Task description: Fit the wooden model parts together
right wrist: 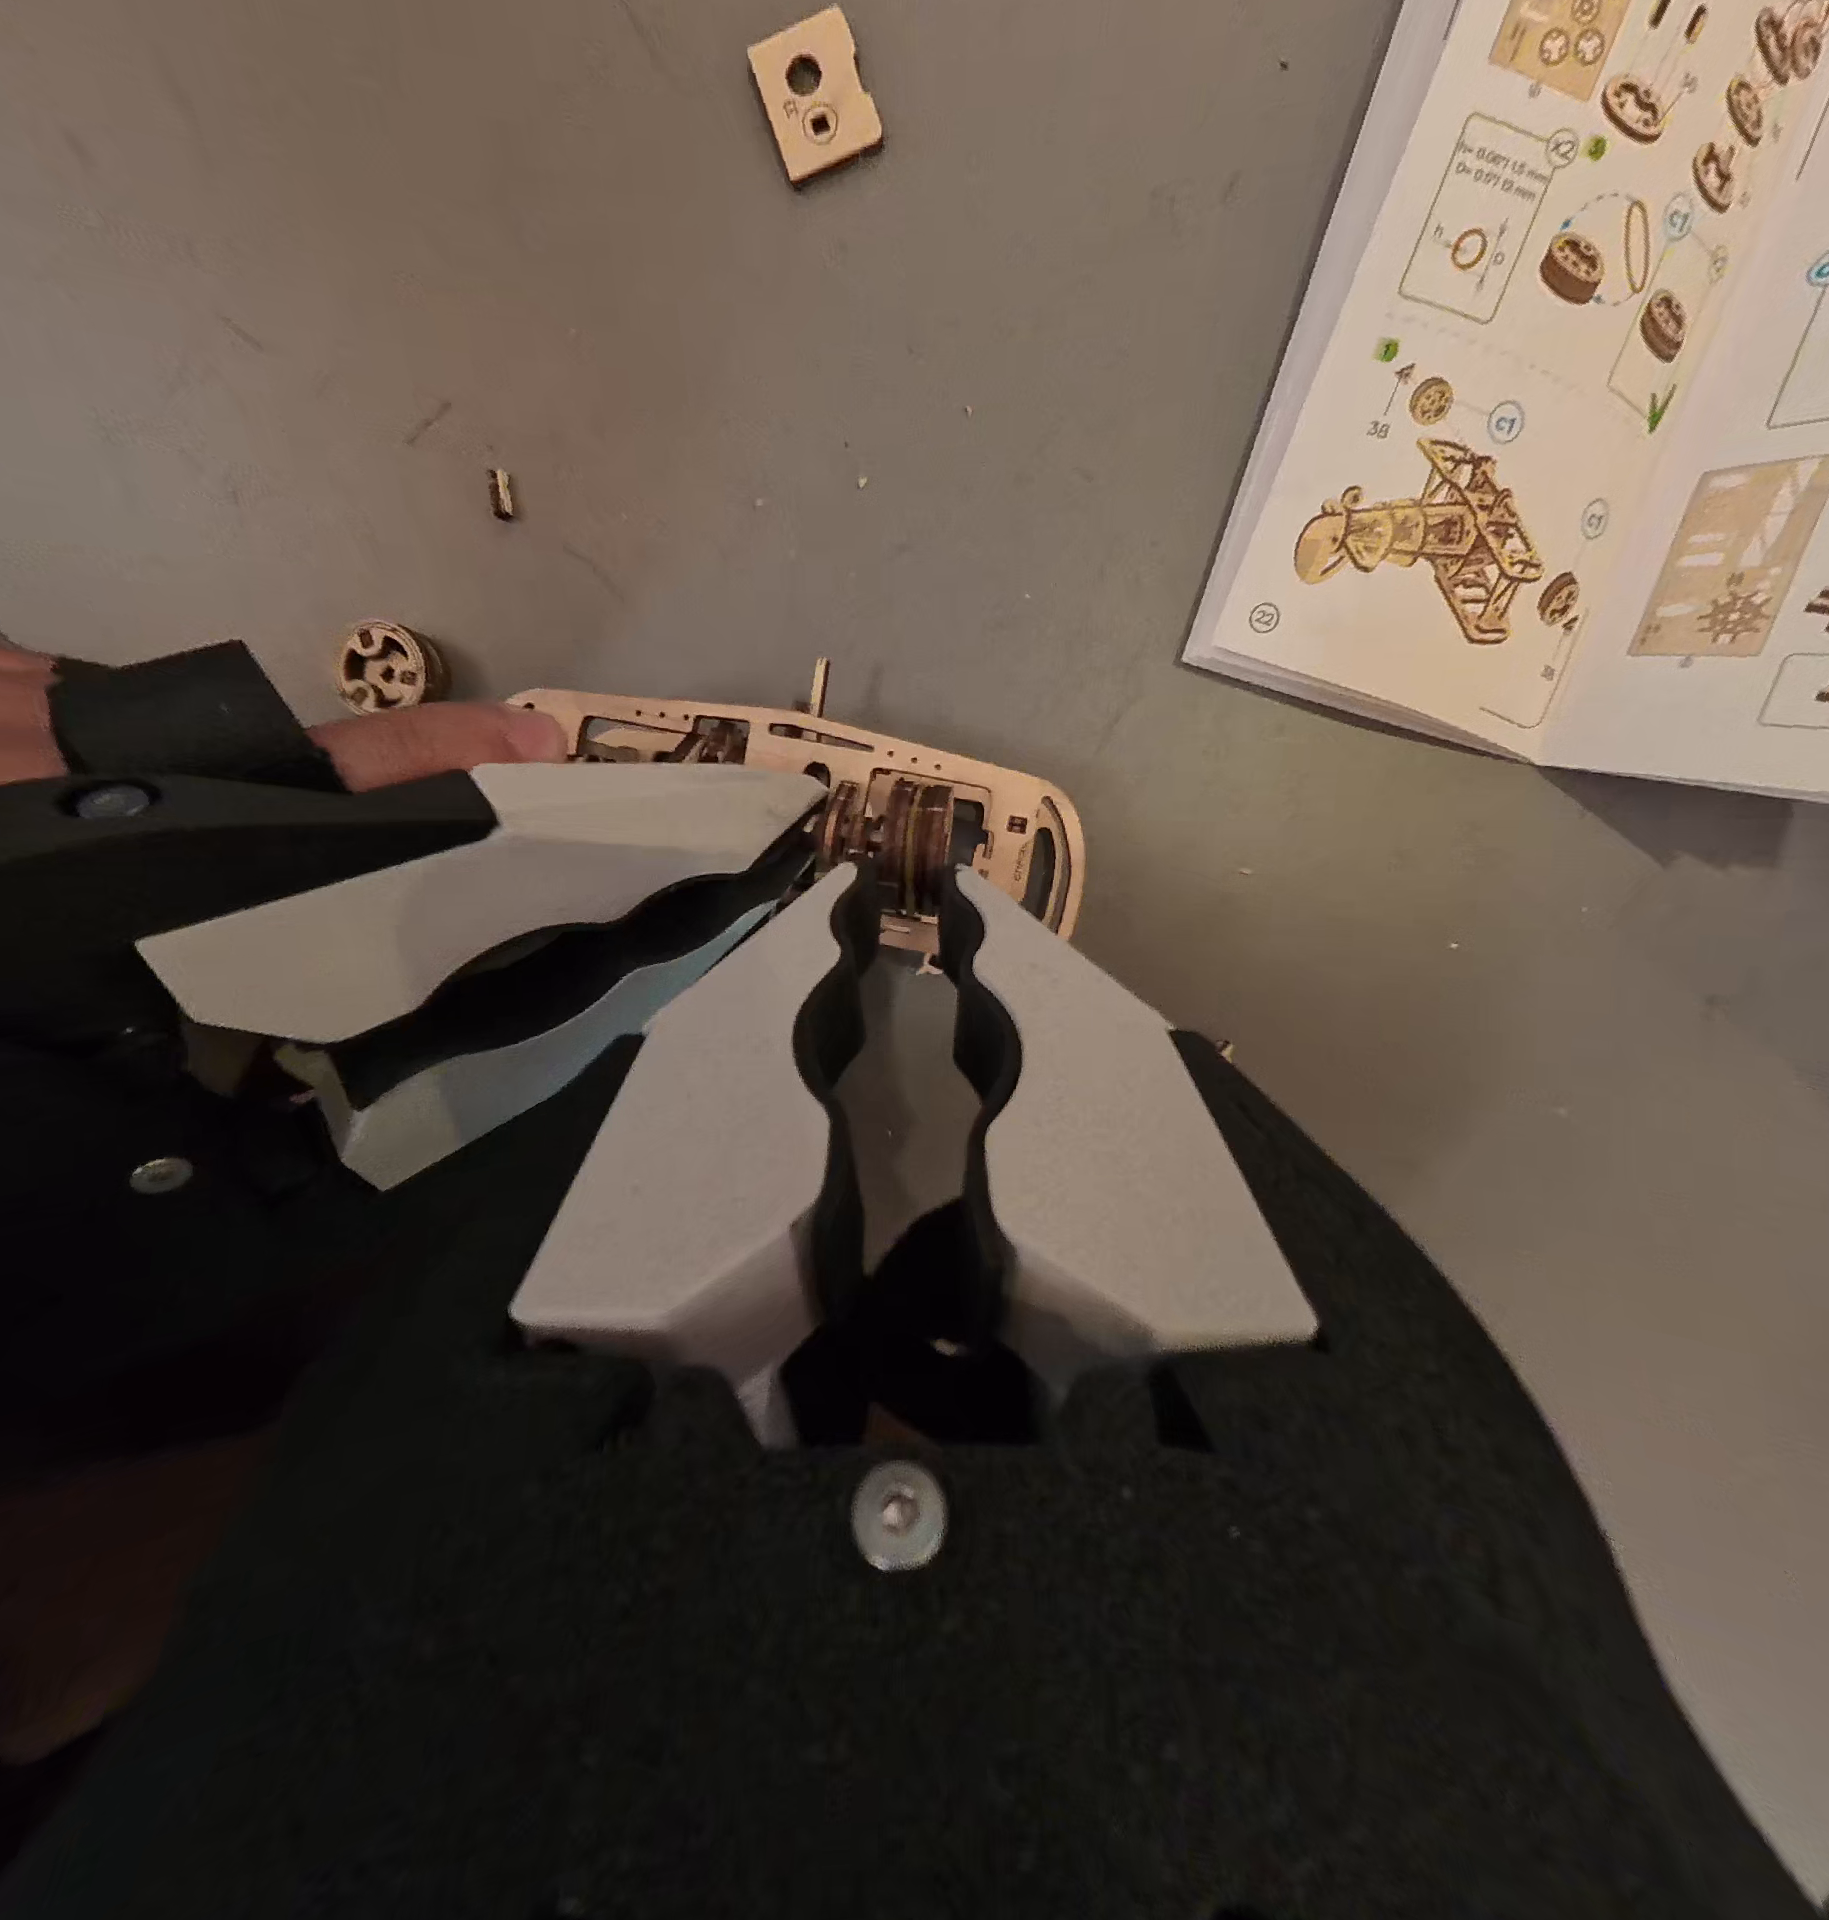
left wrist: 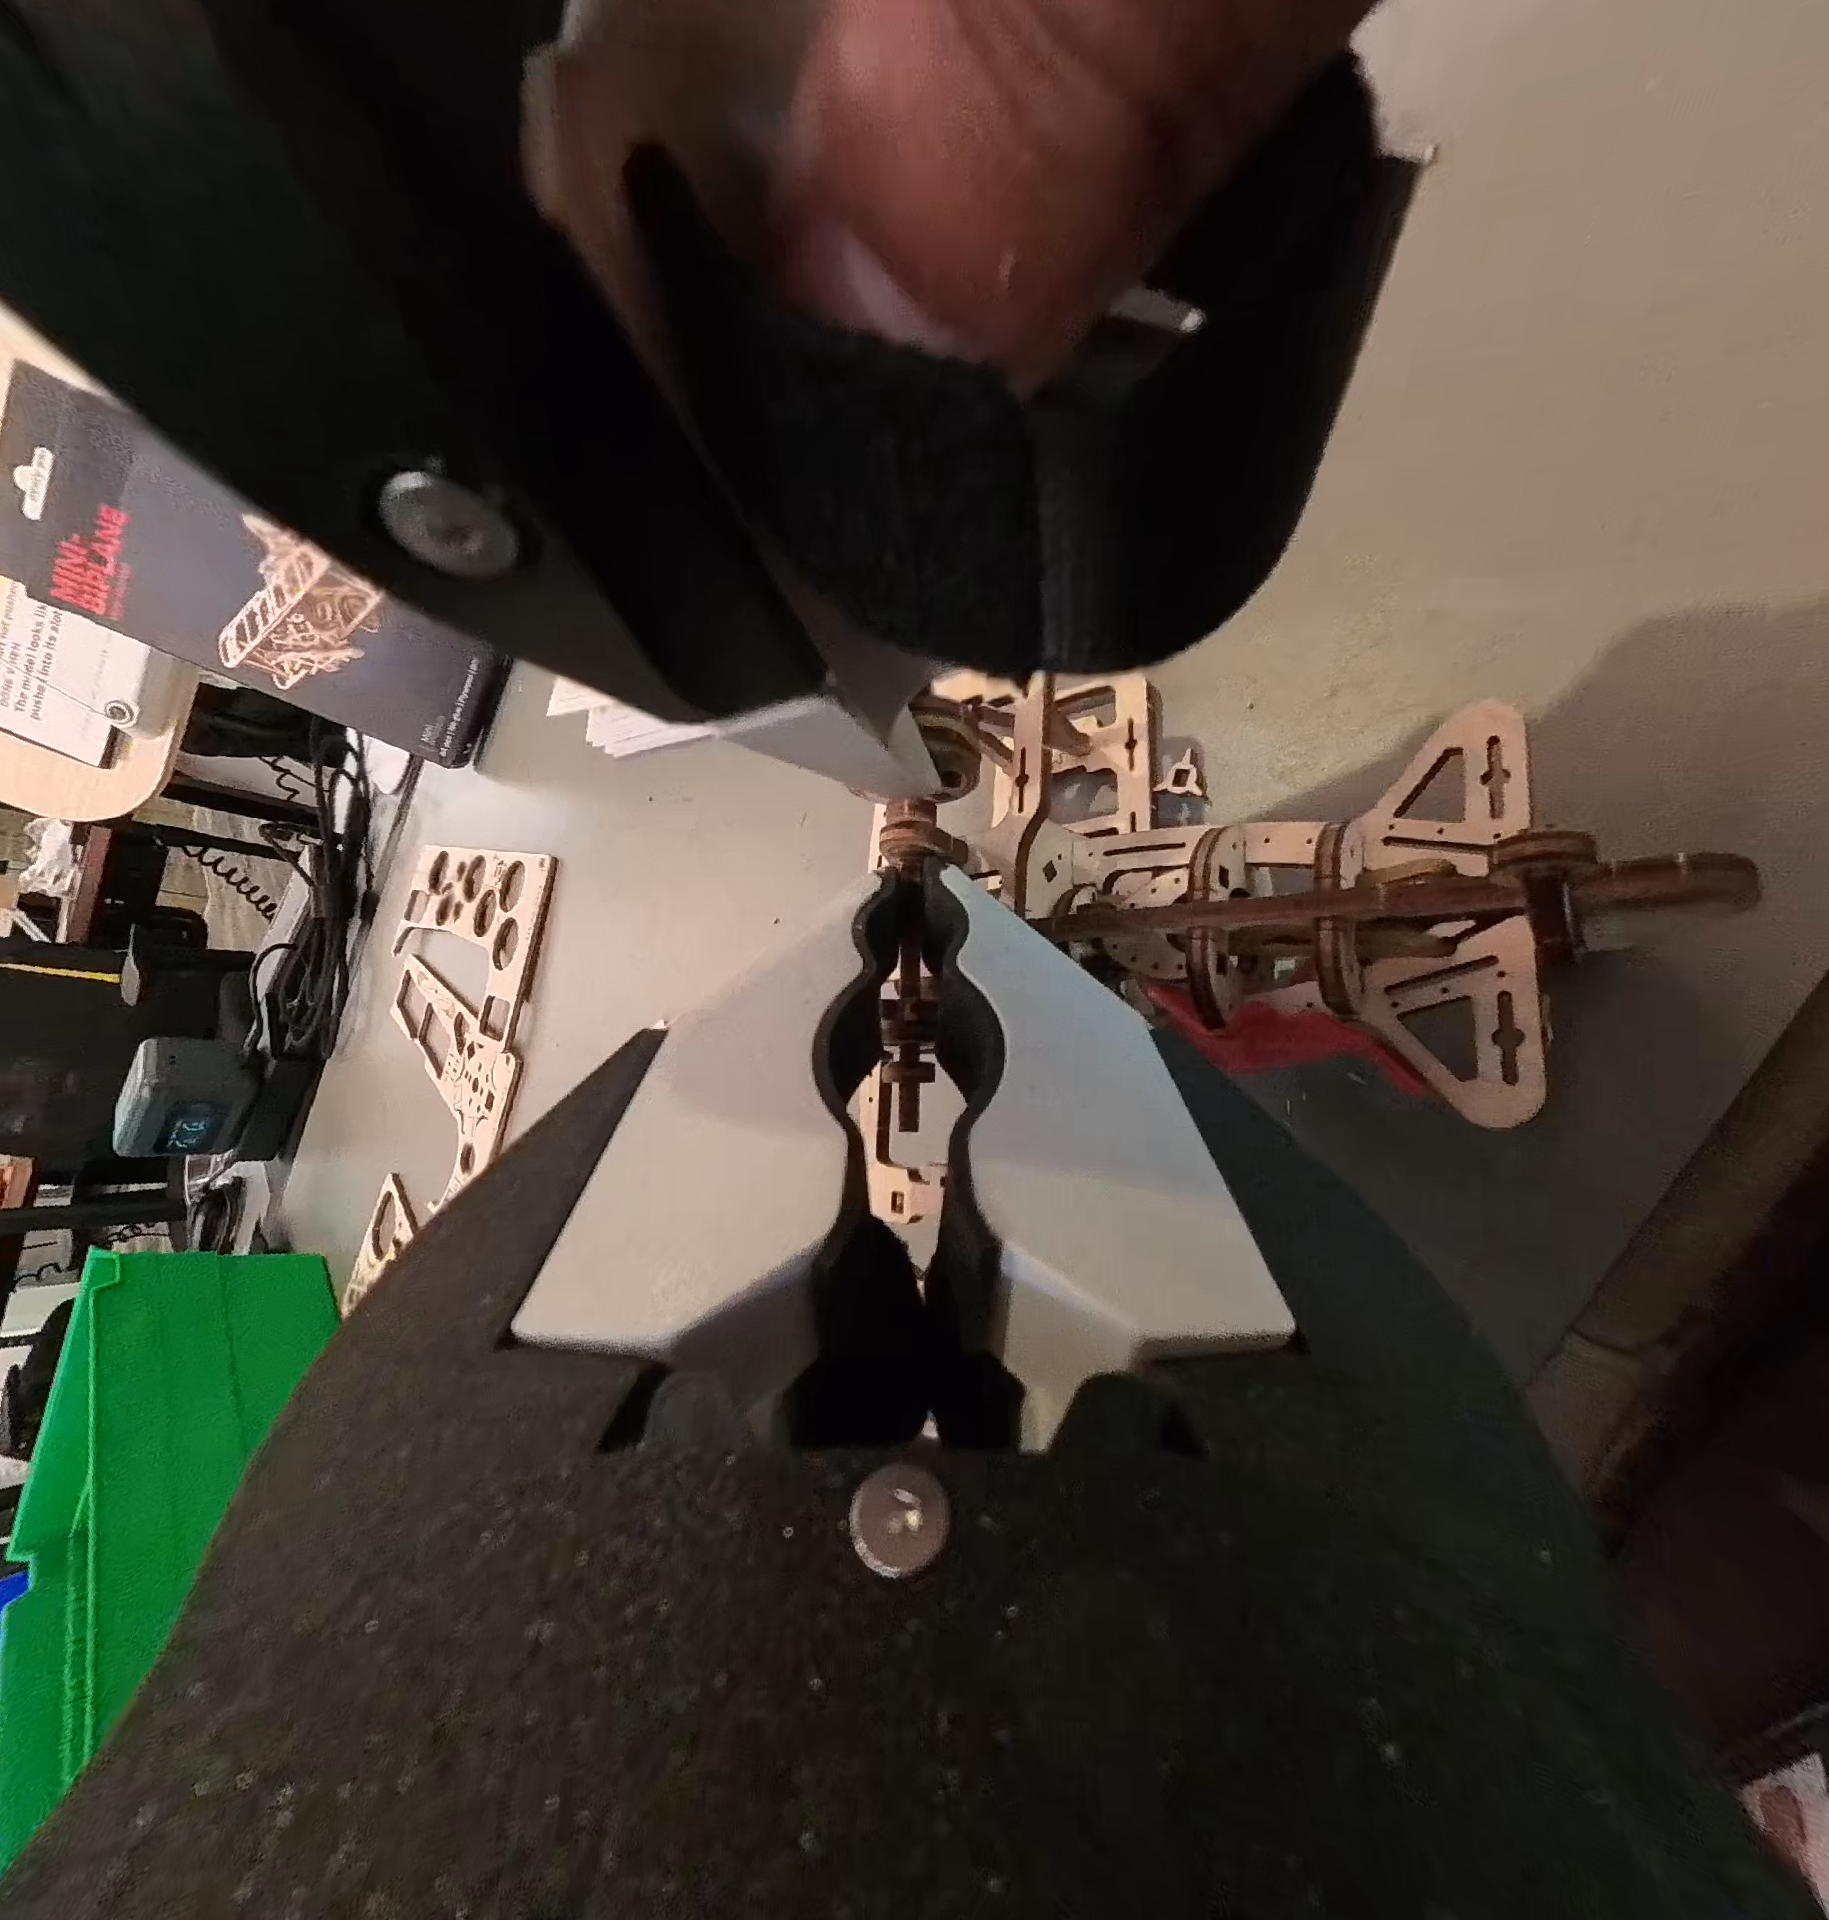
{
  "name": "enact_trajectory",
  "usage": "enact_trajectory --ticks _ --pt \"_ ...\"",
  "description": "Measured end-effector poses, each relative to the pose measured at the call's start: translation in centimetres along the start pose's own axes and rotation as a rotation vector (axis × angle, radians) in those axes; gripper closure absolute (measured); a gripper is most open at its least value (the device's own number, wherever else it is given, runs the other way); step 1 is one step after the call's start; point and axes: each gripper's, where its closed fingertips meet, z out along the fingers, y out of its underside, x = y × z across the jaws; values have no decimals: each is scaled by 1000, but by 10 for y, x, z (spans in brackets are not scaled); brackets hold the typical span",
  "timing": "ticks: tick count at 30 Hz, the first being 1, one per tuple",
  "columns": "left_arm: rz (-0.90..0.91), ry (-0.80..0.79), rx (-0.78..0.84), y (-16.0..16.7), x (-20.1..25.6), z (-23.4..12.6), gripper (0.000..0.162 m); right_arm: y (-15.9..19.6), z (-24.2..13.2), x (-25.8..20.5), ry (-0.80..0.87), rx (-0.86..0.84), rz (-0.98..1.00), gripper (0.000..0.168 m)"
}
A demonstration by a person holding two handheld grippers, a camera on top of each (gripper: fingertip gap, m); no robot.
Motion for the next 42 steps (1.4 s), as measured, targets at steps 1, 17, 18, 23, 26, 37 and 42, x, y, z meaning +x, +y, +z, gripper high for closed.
enact_trajectory --ticks 1,17,18,23,26,37,42 --pt "-2 1 -1 0 0 0 162 0 0 0 0 7 4 159" --pt "-155 97 20 0 0 0 162 -3 0 -3 -128 133 -10 158" --pt "-164 104 22 0 0 0 162 -3 0 -3 -128 140 -15 158" --pt "-149 111 20 0 1 0 162 -2 0 -3 -120 104 -108 158" --pt "-159 129 20 -1 3 -1 162 0 -1 -3 -109 78 -182 159" --pt "-186 146 21 0 2 -1 162 -3 -1 -2 -172 90 -94 158" --pt "-308 226 31 1 3 -2 162 -6 -1 -4 -160 132 -81 159"
